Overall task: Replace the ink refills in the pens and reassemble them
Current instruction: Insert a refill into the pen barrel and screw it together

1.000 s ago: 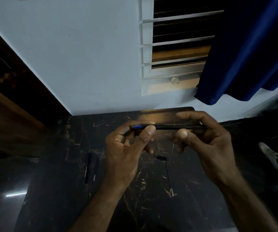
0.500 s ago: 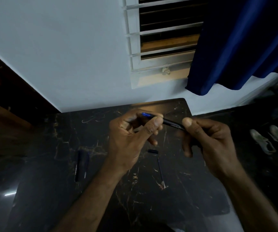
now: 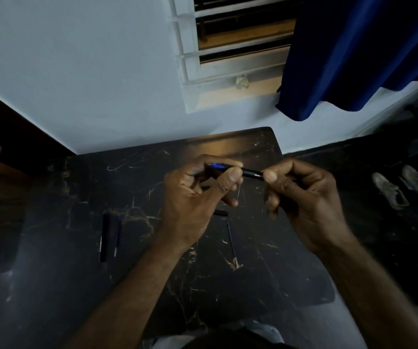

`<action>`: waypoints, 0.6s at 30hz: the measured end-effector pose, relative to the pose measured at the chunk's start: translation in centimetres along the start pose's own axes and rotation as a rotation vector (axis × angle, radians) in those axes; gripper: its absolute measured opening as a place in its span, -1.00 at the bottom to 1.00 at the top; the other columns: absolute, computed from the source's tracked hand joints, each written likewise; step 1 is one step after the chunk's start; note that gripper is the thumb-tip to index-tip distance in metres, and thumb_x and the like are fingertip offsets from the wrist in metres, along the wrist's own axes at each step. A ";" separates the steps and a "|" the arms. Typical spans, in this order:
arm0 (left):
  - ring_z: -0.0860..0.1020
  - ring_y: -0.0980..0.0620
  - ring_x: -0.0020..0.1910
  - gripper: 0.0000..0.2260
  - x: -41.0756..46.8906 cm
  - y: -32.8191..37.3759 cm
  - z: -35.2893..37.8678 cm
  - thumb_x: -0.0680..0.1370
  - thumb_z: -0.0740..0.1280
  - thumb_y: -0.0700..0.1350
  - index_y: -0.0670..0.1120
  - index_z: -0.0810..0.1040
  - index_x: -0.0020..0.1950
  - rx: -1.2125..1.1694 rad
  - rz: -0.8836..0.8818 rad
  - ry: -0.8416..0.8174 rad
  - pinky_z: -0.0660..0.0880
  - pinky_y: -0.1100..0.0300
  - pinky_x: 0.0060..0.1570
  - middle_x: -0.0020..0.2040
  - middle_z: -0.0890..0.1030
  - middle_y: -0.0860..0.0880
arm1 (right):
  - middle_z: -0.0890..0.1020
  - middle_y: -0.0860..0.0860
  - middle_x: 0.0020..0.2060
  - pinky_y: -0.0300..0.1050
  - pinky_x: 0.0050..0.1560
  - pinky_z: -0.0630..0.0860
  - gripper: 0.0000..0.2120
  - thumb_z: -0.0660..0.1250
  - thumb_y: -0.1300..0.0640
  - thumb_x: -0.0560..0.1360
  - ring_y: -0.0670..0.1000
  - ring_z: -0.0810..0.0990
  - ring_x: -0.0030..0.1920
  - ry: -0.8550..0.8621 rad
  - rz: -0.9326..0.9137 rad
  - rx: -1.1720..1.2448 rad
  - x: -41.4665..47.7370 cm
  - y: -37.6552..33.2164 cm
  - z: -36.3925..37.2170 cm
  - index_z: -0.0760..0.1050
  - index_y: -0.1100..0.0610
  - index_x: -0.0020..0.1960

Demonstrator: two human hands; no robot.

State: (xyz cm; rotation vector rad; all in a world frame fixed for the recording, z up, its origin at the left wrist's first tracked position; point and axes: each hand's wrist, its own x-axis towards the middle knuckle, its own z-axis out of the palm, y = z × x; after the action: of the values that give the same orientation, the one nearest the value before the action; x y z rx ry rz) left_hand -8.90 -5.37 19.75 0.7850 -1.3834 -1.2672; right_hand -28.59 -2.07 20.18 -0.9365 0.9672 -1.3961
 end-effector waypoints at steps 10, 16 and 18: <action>0.63 0.10 -0.07 -0.70 -1.3 -19.5 -5.8 0.62 0.46 -0.09 -0.02 0.61 0.36 0.890 -0.269 -0.322 0.69 -0.02 -0.05 0.18 0.61 0.03 | 0.66 0.06 -0.33 -0.17 -0.36 0.55 -0.87 0.43 0.23 0.46 0.01 0.65 -0.30 0.271 0.104 0.235 -1.8 1.1 -2.5 0.67 0.16 0.01; 0.57 0.16 0.04 -0.70 -3.7 -24.7 -6.5 0.60 0.48 0.05 0.11 0.60 0.32 1.149 -0.263 -0.416 0.63 0.10 0.13 0.30 0.50 0.15 | 0.66 0.05 -0.32 -0.15 -0.35 0.57 -0.84 0.42 0.20 0.46 -0.01 0.64 -0.30 0.298 0.124 0.170 -4.3 0.6 -3.9 0.66 0.16 0.03; 0.52 0.18 0.00 -0.76 -3.8 -24.9 -6.4 0.61 0.47 0.03 0.08 0.63 0.27 1.180 -0.242 -0.389 0.62 0.11 0.11 0.26 0.52 0.12 | 0.66 0.07 -0.31 -0.15 -0.35 0.58 -0.84 0.41 0.22 0.47 0.00 0.65 -0.29 0.309 0.116 0.151 -5.0 0.5 -3.6 0.65 0.19 0.04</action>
State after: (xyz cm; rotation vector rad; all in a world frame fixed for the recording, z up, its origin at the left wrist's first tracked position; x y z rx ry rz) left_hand -6.28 -9.08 -5.87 1.5687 -2.4466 -0.6816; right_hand -31.61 3.04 18.42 -0.5525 1.1087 -1.5179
